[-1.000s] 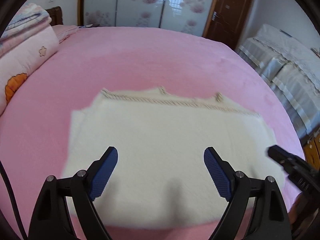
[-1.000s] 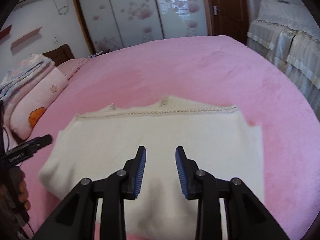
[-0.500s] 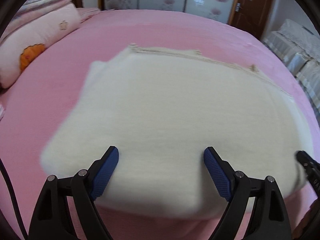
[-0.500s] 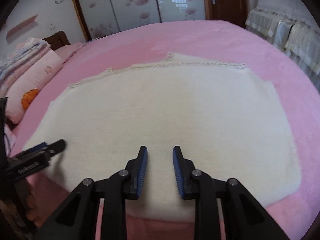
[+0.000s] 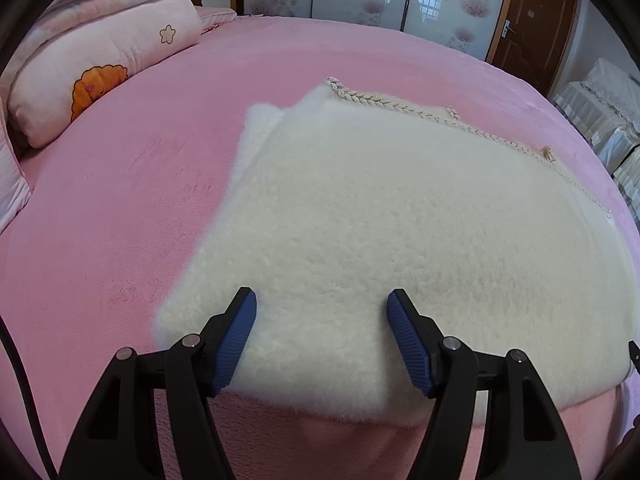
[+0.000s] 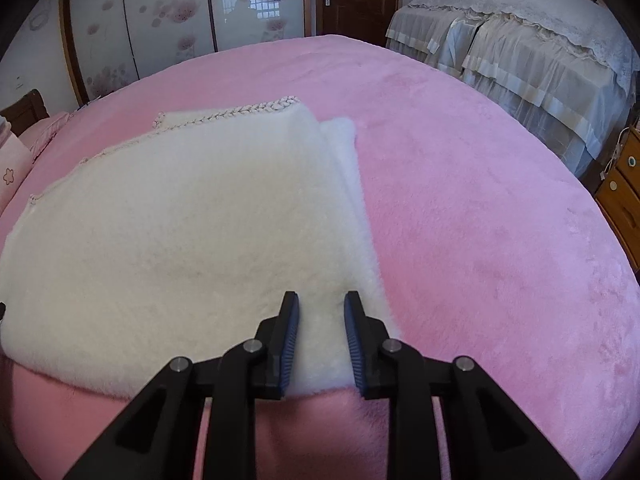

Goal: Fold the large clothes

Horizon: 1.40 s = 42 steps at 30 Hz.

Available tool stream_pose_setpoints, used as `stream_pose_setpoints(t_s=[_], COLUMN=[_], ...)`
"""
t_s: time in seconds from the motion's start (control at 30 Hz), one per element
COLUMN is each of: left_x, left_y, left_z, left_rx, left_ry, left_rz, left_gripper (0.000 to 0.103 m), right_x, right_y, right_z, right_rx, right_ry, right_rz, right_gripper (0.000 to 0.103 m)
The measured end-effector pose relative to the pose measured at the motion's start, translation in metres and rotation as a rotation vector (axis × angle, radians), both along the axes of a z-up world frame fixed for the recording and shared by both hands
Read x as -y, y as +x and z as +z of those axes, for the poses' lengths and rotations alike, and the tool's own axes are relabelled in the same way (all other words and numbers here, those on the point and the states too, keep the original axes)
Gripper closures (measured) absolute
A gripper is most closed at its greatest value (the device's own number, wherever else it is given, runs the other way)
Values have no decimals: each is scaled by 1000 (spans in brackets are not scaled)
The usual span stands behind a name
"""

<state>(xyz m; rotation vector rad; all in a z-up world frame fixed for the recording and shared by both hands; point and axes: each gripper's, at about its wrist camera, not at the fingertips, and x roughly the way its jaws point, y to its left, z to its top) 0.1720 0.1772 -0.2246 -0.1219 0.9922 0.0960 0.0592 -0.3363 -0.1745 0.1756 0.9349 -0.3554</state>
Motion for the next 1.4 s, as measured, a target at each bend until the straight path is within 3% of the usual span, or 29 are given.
stream_pose_setpoints(t_s=[0.57, 0.77, 0.87, 1.17, 1.4], left_x=[-2, -3, -1, 4, 13], left_y=[0, -18, -36, -100, -128], left_z=[3, 23, 36, 67, 70], left_rx=[-51, -61, -62, -34, -25], left_ry=[-20, -67, -92, -182, -277], left_rz=[-7, 13, 17, 12, -52], left_gripper=[28, 28, 28, 28, 28], right_x=[2, -6, -16, -62, -98], right_y=[2, -5, -18, -60, -82], right_z=[4, 19, 31, 82, 111], right_rx=[-17, -36, -20, 82, 172], right_ry=[69, 126, 175, 69, 49], right_rz=[-41, -28, -6, 106, 211], right_gripper=[76, 60, 59, 59, 59])
